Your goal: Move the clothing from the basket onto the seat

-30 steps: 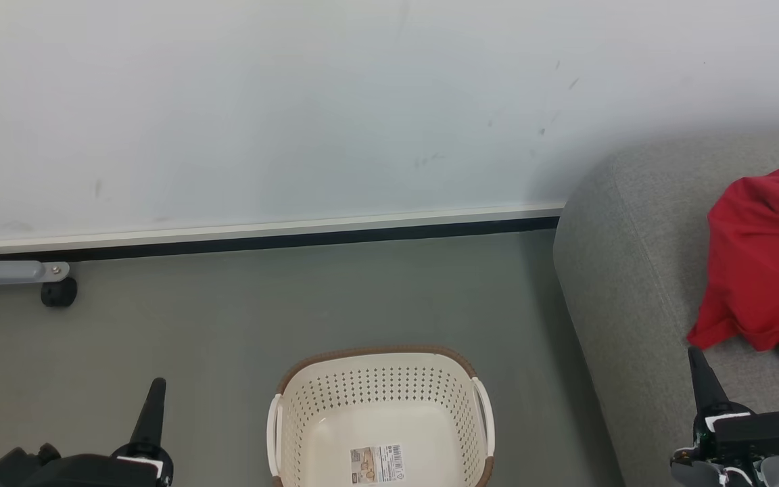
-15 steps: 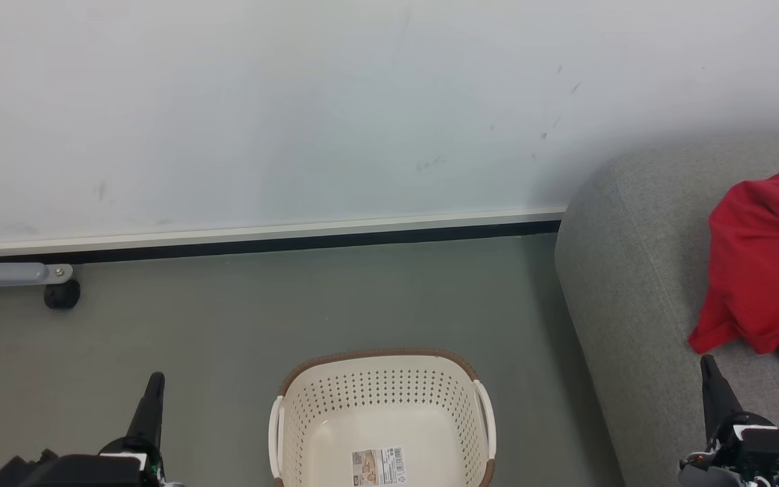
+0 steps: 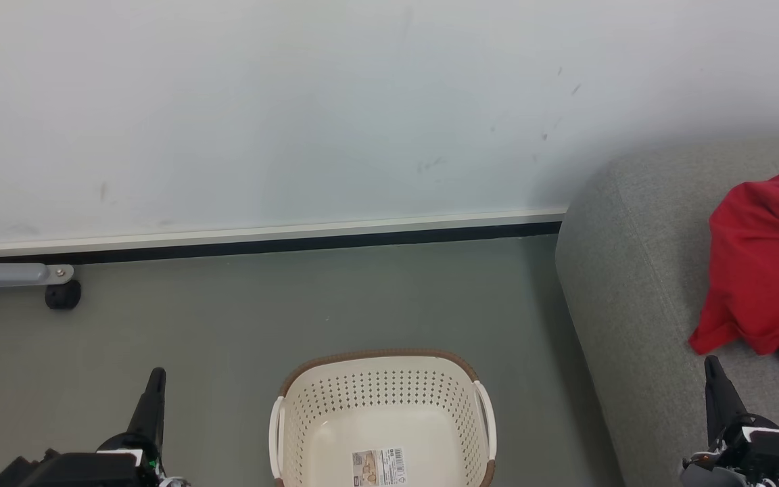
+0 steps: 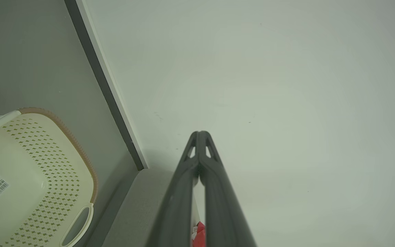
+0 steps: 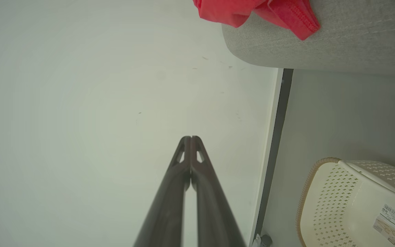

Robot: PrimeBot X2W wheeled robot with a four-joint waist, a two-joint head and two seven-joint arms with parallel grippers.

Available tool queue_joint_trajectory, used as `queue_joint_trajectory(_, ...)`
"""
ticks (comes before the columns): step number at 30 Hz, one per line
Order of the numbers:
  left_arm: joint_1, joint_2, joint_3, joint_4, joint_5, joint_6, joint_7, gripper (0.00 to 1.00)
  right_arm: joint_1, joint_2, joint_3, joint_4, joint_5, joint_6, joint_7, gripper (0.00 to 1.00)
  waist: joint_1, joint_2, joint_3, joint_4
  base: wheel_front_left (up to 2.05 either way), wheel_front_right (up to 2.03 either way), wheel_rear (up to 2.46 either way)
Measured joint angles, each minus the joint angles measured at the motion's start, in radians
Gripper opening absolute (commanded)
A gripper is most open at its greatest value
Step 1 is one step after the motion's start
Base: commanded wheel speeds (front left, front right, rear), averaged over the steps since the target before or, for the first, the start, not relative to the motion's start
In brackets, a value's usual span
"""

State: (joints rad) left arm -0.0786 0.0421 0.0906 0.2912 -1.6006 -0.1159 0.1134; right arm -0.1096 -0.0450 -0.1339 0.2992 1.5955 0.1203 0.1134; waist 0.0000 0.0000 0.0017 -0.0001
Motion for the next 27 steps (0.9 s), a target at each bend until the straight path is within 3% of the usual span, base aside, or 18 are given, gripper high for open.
queue_joint_trajectory(27,0.000,0.000,0.000,0.001,0.000,-0.007,0.000,0.00,0.000,0.000,0.000,0.000,0.000,0.000,0.000,0.00,0.0000,0.0000,0.000,0.000,0.00,0.00,0.00)
